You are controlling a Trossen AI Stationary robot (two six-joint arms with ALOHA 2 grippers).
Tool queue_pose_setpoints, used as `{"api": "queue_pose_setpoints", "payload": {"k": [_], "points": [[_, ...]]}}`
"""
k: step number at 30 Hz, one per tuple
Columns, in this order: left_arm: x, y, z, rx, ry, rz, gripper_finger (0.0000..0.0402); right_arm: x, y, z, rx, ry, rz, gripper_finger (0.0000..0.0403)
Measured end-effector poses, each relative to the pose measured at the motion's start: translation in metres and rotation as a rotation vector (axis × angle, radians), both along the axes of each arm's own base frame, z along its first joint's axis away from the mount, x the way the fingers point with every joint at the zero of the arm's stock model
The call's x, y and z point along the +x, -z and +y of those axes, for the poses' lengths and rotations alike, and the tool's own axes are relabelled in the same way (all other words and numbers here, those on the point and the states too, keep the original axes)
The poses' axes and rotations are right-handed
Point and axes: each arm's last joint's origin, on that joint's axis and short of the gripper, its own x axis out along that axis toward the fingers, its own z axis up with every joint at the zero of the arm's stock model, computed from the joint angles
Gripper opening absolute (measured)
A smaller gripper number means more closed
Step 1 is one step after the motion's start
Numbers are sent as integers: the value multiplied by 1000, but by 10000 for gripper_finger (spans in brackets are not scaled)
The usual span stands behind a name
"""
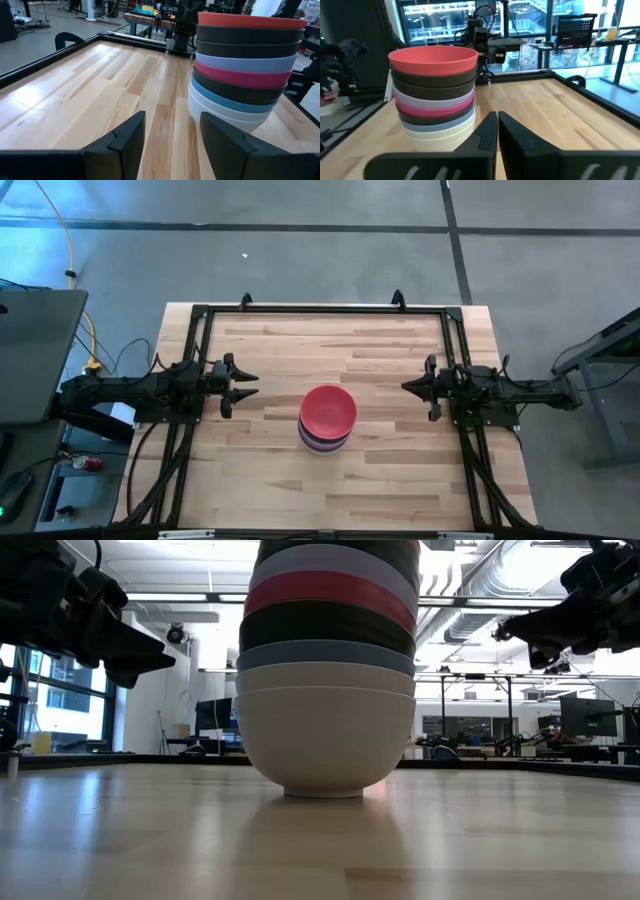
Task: Nest bowls inside each other
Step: Return to Home Position
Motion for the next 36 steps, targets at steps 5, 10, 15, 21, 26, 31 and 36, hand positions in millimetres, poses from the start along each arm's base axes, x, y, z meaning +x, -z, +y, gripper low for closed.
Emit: {"api": "queue_pose_setpoints", "payload": {"k": [5, 10, 15, 21, 26, 31, 36], "points": [[0, 0, 0, 11, 2, 3, 179, 0, 0, 0, 16, -9, 0, 6], [0, 0, 0, 11, 2, 3, 179, 0, 0, 0, 15, -9, 1, 6], [0, 1, 0, 21, 3, 10, 179, 0, 0, 0, 15, -9, 1, 6], [0, -1, 2, 51, -50, -4, 179, 0, 0, 0, 32, -9, 1, 6], [0, -5, 1, 103, -22, -26, 179, 0, 0, 0, 30, -10, 2, 6], [0, 1, -1, 91, 48, 26, 179, 2, 3, 2, 15, -68, 40, 7], [1, 2, -1, 72, 45, 39, 179, 6, 10, 2, 42, -63, 116, 7]]}}
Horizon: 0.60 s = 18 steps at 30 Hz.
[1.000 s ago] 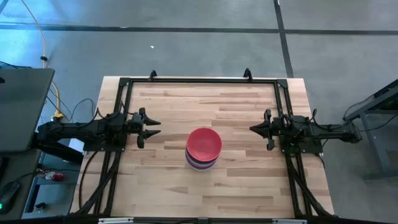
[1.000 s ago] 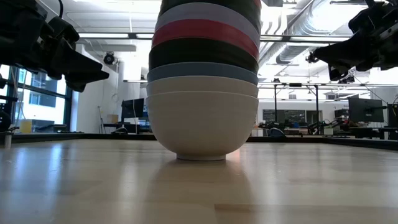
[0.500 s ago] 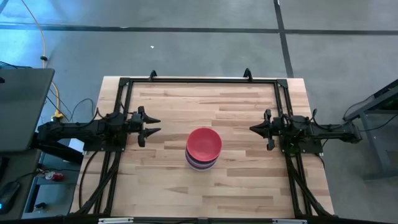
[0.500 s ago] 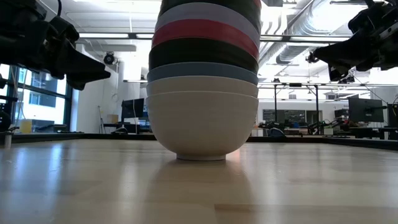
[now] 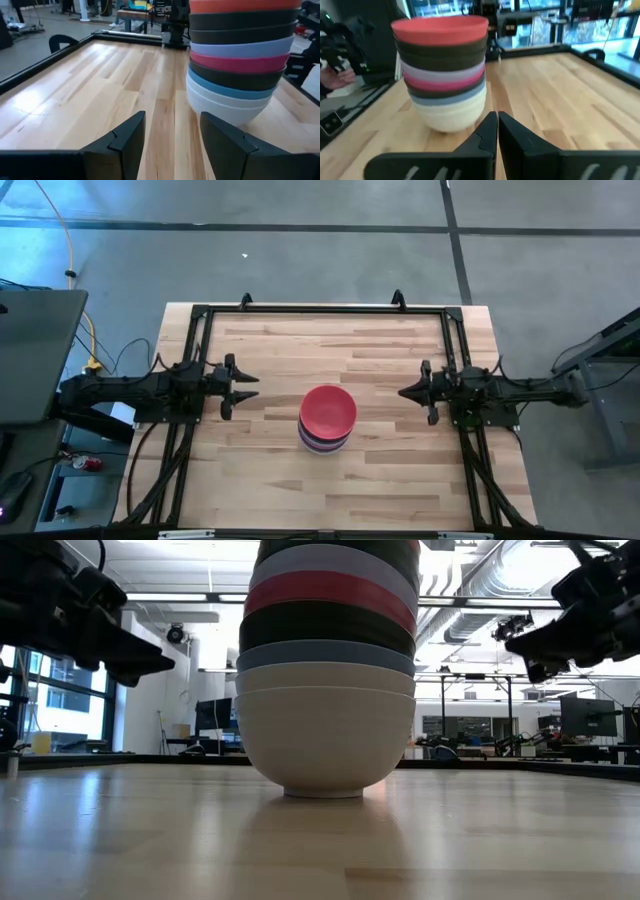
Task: Nest bowls inside each other
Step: Return to Home Position
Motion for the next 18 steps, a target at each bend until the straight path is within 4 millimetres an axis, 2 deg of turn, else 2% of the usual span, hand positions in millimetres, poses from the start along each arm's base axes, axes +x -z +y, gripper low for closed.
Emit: {"api": "queue_pose_setpoints", "payload": {"k": [6, 18], "points": [[1, 3, 1, -18, -11, 26, 179, 2, 3, 0, 26, 4, 38, 7], [1, 3, 1, -19, -13, 30, 179, 2, -9, 3, -11, -116, -87, 7]]}}
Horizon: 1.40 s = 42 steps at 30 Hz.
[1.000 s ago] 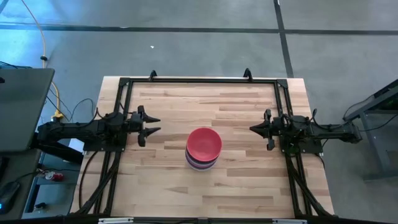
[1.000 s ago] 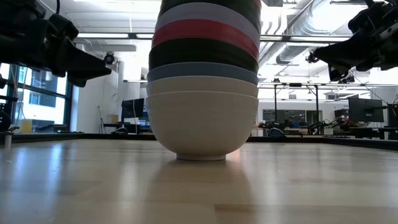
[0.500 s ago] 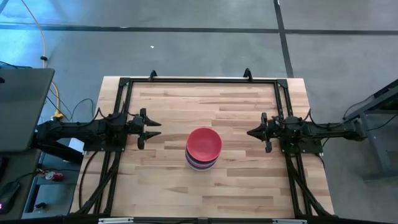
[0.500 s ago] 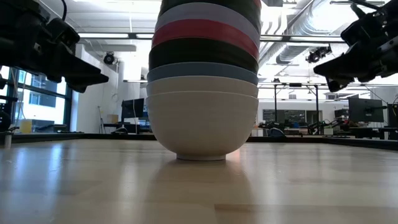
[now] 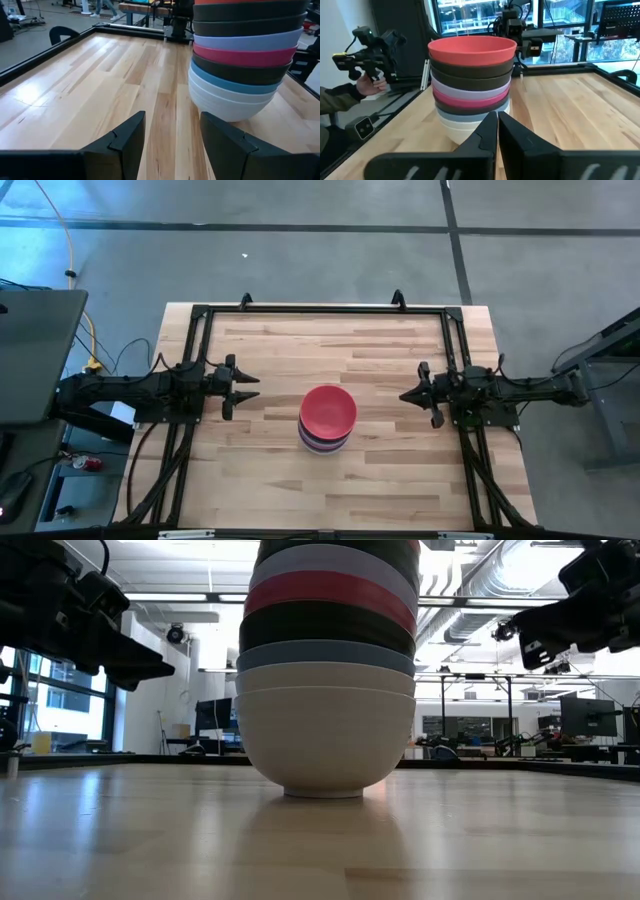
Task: Nest bowls inside each other
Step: Return to Home Position
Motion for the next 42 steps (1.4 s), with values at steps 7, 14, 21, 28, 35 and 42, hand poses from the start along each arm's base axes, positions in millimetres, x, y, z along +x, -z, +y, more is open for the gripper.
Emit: {"api": "queue_pose_setpoints", "payload": {"k": [7, 14, 21, 28, 35, 42], "points": [[0, 0, 0, -4, -1, 0, 179, -3, -6, -1, -28, 27, -46, 7], [0, 0, 0, -11, 5, -3, 179, -13, -20, 0, -54, -15, -114, 7], [0, 0, 0, -12, 9, -5, 179, -15, -24, 1, -44, -50, -117, 7], [0, 0, -1, -14, 16, -5, 179, -14, -16, -1, -3, 40, -36, 7], [0, 0, -1, -15, 23, -6, 179, -14, -14, -2, 1, 65, -13, 7], [0, 0, -1, -15, 23, -6, 179, -14, -13, -2, 3, 65, -3, 7]]}}
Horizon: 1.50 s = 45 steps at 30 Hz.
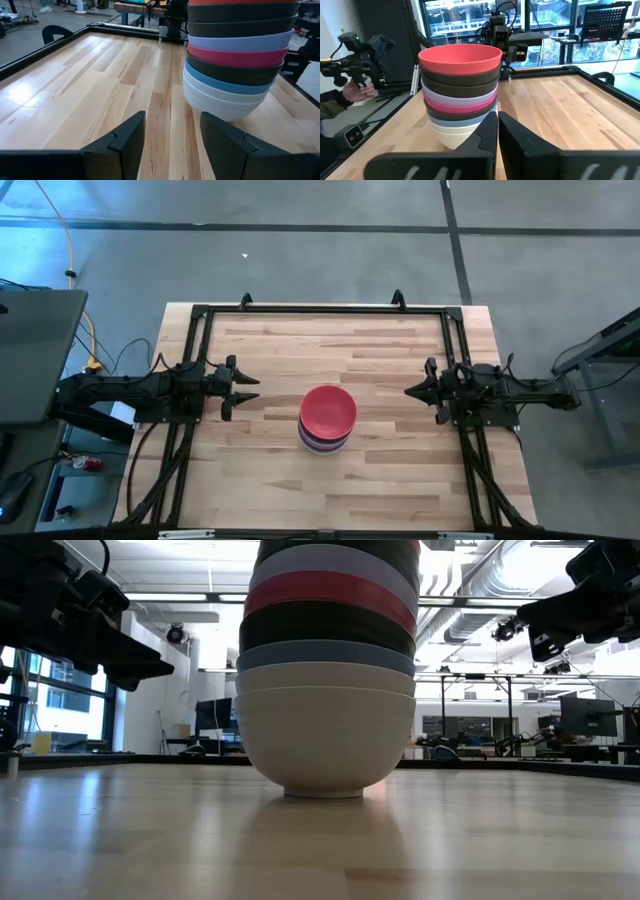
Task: Nest bowls inside each other
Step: Return to Home Position
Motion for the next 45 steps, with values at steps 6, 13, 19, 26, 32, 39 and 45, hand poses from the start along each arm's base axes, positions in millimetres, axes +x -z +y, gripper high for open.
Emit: {"api": "queue_pose_setpoints", "payload": {"k": [6, 13, 19, 26, 32, 39, 45], "points": [[0, 0, 0, 0, 0, 0, 179, 0, 0, 0, 8, -1, 1, 7], [0, 0, 0, 1, -5, 0, 179, 0, -1, 0, 7, -2, -5, 7], [0, 0, 1, 4, -19, 1, 179, 0, 1, 0, 7, 1, 16, 7], [0, 0, 1, -3, -21, -1, 179, 1, 4, -1, -4, 39, 18, 7], [0, 0, 1, -3, -21, -1, 179, 2, 9, -2, 13, 61, 28, 7], [0, 0, 1, -3, -21, 0, 179, 2, 9, -2, 11, 61, 29, 7], [0, 0, 1, -3, -21, 0, 179, 2, 9, -2, 3, 61, 28, 7]]}}
